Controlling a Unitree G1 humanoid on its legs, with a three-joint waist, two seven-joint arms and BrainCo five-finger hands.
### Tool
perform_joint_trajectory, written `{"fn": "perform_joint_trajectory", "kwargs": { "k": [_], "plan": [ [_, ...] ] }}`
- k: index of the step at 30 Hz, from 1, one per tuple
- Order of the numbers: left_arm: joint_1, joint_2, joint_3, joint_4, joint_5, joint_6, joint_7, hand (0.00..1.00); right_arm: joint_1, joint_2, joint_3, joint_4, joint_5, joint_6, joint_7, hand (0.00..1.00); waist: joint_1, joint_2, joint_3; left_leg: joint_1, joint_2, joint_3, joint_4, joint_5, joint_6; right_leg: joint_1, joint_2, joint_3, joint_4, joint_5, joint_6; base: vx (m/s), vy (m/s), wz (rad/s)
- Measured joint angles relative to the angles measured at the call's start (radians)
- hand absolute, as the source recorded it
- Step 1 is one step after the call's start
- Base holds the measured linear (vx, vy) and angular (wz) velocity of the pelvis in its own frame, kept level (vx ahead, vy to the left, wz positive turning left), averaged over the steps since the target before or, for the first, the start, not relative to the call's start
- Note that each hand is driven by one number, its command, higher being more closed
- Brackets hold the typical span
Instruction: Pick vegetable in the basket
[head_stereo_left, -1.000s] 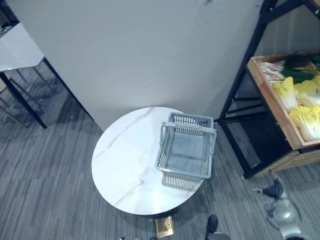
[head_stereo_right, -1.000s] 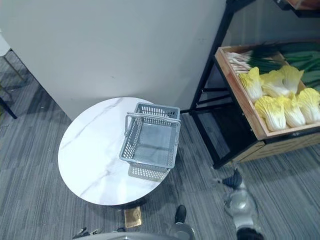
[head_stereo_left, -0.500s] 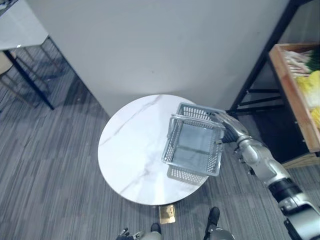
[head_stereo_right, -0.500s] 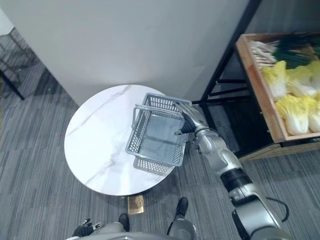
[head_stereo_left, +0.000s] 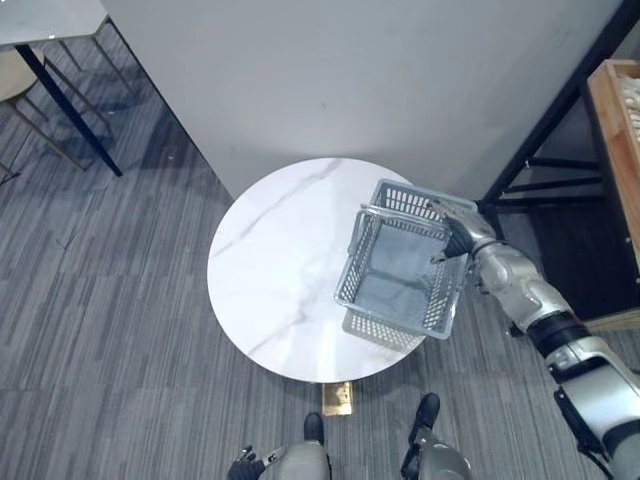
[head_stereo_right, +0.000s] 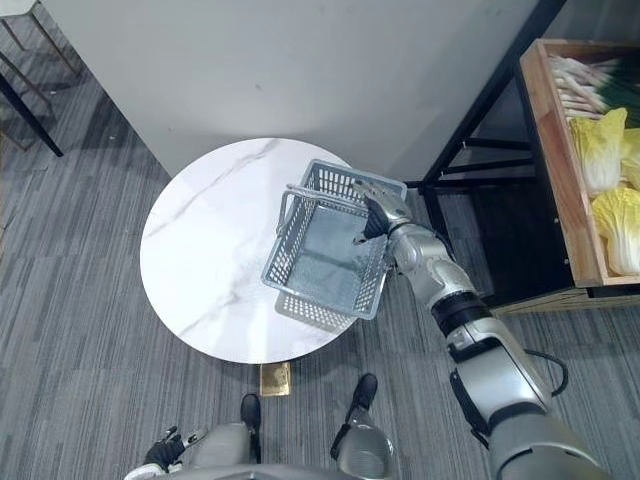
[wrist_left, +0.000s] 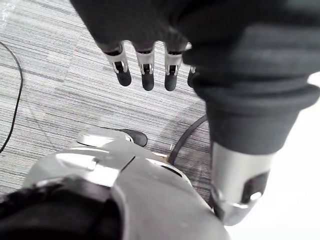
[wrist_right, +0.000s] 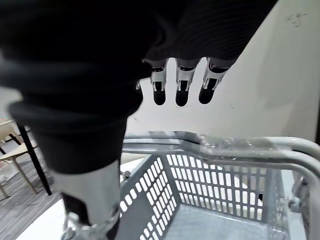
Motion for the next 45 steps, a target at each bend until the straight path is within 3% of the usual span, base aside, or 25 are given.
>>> {"fn": "perform_joint_trajectory", "kwargs": {
  "k": [7,15,16,28,37,41,45],
  "plan": [
    [-0.016,0.001,-0.002,-0.008,-0.005,-0.005,0.004,0.0,-0.061,0.021,-0.085,0.091,0.0,0.034,-0.013,0.0,0.002,0.0,0.039,-0.025,-0.005,-0.015,0.011,0.001,0.001,-0.013,-0.007,-0.011,0.007,0.0,0.0,0.0,-0.003,0.06],
    [-0.038,0.006,-0.022,-0.008,-0.008,-0.005,0.03,0.0,-0.103,0.027,-0.086,0.125,0.0,0.046,-0.025,0.0,0.008,0.001,0.072,-0.051,-0.015,-0.018,0.013,0.006,0.009,-0.037,-0.017,-0.009,0.007,0.013,-0.011,0.0,0.0,0.0],
    [-0.04,0.006,-0.022,-0.008,-0.008,-0.005,0.032,0.0,-0.106,0.029,-0.086,0.125,0.0,0.047,-0.025,1.0,0.008,0.0,0.077,-0.051,-0.016,-0.018,0.013,0.006,0.01,-0.037,-0.019,-0.009,0.007,0.015,-0.01,0.0,0.0,0.0],
    [-0.051,0.016,-0.023,-0.008,-0.007,-0.005,0.047,0.0,-0.13,0.076,-0.081,0.162,-0.012,0.053,-0.044,1.0,0.028,-0.022,0.096,-0.075,-0.024,-0.019,0.014,0.01,0.015,-0.061,-0.026,-0.007,0.007,0.019,-0.009,0.0,0.0,0.0],
    [-0.053,0.02,-0.043,-0.008,-0.002,-0.004,0.066,0.0,-0.134,0.102,-0.037,0.185,-0.039,0.043,-0.043,1.0,0.031,-0.024,0.096,-0.062,-0.024,-0.021,0.014,0.01,0.016,-0.046,-0.025,-0.008,0.007,0.019,-0.009,0.0,0.0,0.0],
    [-0.053,0.024,-0.049,-0.008,0.007,0.001,0.066,0.0,-0.128,0.099,0.008,0.193,-0.039,0.041,-0.024,1.0,0.029,-0.029,0.094,-0.032,-0.024,-0.018,0.01,0.01,0.016,-0.019,-0.025,-0.004,0.006,0.019,-0.009,0.0,0.0,0.0],
    [-0.05,0.031,-0.044,-0.008,0.019,0.008,0.066,0.0,-0.053,0.068,0.078,0.073,-0.04,0.026,0.021,1.0,0.028,-0.044,0.085,0.002,-0.022,-0.011,0.007,0.01,0.015,0.008,-0.023,0.016,0.003,0.019,-0.009,-0.01,-0.002,-0.05]
  ]
}}
